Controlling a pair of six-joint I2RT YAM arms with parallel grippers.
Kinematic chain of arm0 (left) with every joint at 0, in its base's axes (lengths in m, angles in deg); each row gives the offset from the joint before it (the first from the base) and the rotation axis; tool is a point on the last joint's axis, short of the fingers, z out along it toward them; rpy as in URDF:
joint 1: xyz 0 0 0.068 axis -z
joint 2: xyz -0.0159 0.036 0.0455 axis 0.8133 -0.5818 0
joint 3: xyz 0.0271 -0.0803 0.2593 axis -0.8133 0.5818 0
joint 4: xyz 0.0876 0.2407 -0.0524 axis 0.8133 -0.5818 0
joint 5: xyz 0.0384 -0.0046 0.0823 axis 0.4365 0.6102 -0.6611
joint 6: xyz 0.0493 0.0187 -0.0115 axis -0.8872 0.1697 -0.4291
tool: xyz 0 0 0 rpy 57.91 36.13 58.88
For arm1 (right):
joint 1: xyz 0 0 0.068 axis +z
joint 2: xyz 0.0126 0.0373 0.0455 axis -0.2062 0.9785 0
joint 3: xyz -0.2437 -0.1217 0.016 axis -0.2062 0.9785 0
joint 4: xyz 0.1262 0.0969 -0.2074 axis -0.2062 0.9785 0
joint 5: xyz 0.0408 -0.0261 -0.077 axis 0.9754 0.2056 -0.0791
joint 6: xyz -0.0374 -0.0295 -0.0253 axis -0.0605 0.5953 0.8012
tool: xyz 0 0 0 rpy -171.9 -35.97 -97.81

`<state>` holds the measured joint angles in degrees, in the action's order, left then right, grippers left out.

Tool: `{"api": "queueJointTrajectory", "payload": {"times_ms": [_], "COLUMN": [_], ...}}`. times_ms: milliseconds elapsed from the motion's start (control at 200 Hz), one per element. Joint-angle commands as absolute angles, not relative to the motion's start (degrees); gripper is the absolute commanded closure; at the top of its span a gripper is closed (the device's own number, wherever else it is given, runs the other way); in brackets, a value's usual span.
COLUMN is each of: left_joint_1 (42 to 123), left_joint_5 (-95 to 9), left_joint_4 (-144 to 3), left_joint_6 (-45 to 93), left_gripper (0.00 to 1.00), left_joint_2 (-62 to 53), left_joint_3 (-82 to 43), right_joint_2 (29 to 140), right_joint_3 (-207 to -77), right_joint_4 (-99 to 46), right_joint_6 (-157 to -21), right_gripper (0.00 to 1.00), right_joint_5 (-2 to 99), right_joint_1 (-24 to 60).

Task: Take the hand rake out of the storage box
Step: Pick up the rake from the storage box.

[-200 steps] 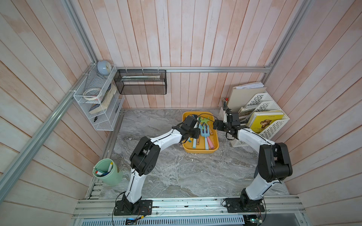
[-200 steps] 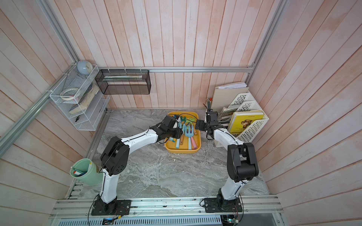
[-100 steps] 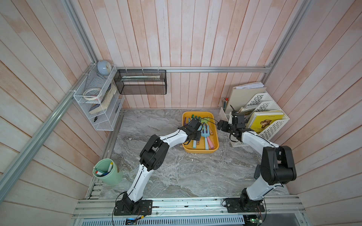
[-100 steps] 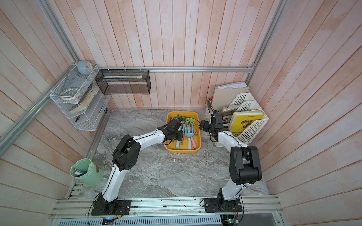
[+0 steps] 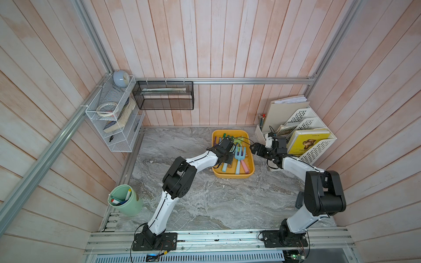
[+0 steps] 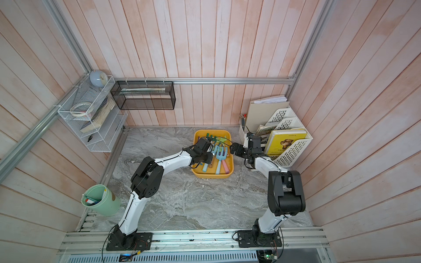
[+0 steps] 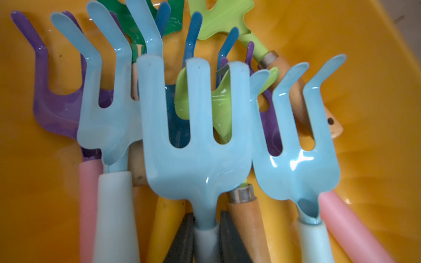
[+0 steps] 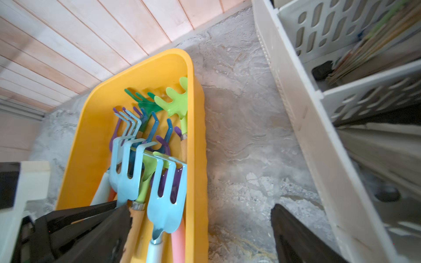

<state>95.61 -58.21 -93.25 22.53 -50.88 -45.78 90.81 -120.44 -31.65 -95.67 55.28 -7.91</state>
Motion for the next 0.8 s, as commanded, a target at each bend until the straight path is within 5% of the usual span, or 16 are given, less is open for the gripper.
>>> {"api": "queueJointTrajectory", "payload": {"times_ms": [0, 535, 795], "left_joint_1": [95.4, 84.9, 85.4], "left_joint_5": [-55.1, -15.1, -12.1], "left_joint_4": [-90.7, -57.2, -56.0], "left_joint_6": [20.4, 28.3, 28.6], "left_gripper": [0.92, 0.94, 0.94], "left_joint_2": [-46.2, -29.4, -30.1], "left_joint_3": [-43.0, -18.6, -18.9], "right_joint_2": [88.8, 94.5, 94.5], "right_joint_3": [-118.7, -109.4, -114.7], "right_joint_4": [-38.4, -83.7, -73.5], "right_joint_6": [-98.8, -123.6, -117.2], "right_gripper": [0.02, 0.16, 0.23], "right_joint_5": [64.8, 93.0, 88.9], "right_joint_1": [-8.5, -8.0, -2.9]}}
